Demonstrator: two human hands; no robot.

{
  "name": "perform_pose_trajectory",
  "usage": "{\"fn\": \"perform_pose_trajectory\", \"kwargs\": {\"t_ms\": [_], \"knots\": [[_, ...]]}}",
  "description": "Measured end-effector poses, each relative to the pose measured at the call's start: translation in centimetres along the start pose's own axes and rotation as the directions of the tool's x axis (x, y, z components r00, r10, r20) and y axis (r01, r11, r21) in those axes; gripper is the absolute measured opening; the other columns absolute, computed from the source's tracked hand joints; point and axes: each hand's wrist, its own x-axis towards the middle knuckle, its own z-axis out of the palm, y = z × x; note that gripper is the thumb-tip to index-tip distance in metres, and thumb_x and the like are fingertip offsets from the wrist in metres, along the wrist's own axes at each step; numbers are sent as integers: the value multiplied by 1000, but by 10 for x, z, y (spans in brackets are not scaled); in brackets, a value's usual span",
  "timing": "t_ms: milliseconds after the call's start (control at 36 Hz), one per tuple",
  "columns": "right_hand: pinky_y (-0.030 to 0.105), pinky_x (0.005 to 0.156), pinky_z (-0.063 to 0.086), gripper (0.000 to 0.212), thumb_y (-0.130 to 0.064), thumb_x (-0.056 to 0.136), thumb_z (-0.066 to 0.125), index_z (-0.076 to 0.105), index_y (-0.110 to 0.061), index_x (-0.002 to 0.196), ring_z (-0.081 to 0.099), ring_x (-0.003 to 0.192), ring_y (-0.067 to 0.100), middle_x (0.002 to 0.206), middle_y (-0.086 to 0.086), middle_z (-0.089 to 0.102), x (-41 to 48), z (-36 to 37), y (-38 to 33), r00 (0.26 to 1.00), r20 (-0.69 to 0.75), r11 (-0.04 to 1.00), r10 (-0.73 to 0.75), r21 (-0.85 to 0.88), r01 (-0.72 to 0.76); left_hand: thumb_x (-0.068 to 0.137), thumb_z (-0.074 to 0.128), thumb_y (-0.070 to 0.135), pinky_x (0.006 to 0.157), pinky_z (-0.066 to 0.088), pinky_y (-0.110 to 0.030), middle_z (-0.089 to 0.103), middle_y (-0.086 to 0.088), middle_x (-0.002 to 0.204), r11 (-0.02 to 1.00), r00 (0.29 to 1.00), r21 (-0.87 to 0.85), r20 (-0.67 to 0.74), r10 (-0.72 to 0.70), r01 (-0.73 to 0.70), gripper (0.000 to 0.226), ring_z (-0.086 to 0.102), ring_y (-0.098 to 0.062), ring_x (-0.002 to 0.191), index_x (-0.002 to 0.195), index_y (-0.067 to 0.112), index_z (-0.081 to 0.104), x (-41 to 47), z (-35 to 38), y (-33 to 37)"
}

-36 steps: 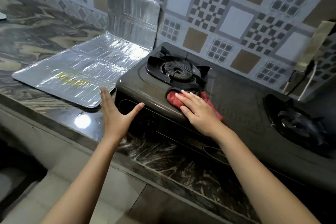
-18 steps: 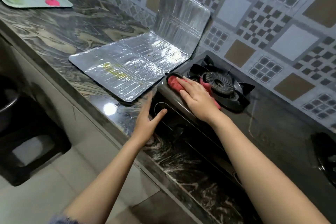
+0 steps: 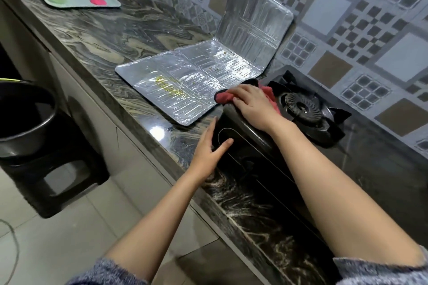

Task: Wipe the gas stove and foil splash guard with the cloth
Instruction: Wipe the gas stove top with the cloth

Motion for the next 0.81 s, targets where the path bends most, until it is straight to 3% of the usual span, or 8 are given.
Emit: {"fn": "perform_pose_trajectory", "kwargs": {"t_ms": [194, 306, 361, 389, 472, 639, 750, 806], "knots": [[47, 109, 25, 43, -38, 87, 38, 53, -34, 127, 35, 131, 24, 140, -3, 44, -22, 1, -6, 985, 44, 983, -165, -80, 168, 86, 60, 36, 91, 26, 0, 30, 20, 135, 1000, 999, -29, -48, 2, -4, 67, 31, 7, 123, 143, 33, 24, -1, 4, -1], [49, 109, 27, 41, -36, 88, 41, 53, -35, 127, 35, 131, 29, 145, -5, 39, -42, 5, -5, 973, 39, 964, -226, -136, 229, 86, 60, 36, 92, 28, -4, 32, 19, 135, 999, 997, -35, -65, 37, -39, 62, 33, 6, 124, 136, 43, 25, -2, 5, -3], [50, 108, 28, 41, -34, 89, 43, 51, -36, 129, 34, 131, 31, 148, -5, 36, -55, 5, -2, 974, 26, 961, -226, -160, 227, 86, 60, 34, 88, 28, 2, 30, 19, 132, 1000, 997, -15, -69, 24, -25, 63, 32, 5, 123, 137, 40, 23, -3, 5, -2], [50, 108, 28, 41, -34, 90, 43, 50, -37, 130, 34, 132, 31, 149, -5, 34, -62, 4, 0, 975, 25, 959, -219, -179, 220, 86, 60, 35, 89, 29, 1, 30, 18, 132, 1000, 997, -7, -68, 22, -23, 65, 32, 4, 123, 139, 36, 23, -3, 5, -1], [52, 107, 30, 42, -34, 90, 43, 46, -40, 132, 33, 132, 31, 151, -6, 30, -83, 3, 6, 980, 19, 949, -198, -245, 196, 82, 60, 48, 102, 33, -21, 32, 16, 136, 1000, 998, 8, -58, 28, -27, 72, 36, -3, 128, 143, 31, 25, -3, 5, -2], [47, 93, 42, 43, -32, 85, 41, 52, -38, 127, 46, 122, 34, 145, -2, 42, -130, 7, 14, 978, -120, 931, -173, -344, 122, 82, 57, 47, 112, 31, -36, 35, 6, 148, 996, 995, 52, -59, 79, -76, 69, 34, -8, 135, 143, 33, 27, -6, 6, 1], [46, 87, 46, 44, -28, 84, 45, 53, -38, 126, 49, 119, 34, 143, -2, 45, -158, 8, 21, 967, -211, 930, -143, -363, 58, 89, 56, 35, 99, 29, -12, 27, 1, 152, 998, 994, 57, -98, 39, -33, 68, 29, -11, 138, 147, 25, 21, -10, 11, 3], [45, 86, 46, 44, -27, 84, 49, 53, -38, 126, 50, 118, 33, 141, -1, 47, -172, 7, 25, 959, -252, 923, -132, -384, 26, 91, 54, 32, 96, 26, -7, 24, -2, 153, 996, 992, 87, -123, 31, -20, 67, 26, -13, 139, 147, 23, 19, -12, 15, 4]]}}
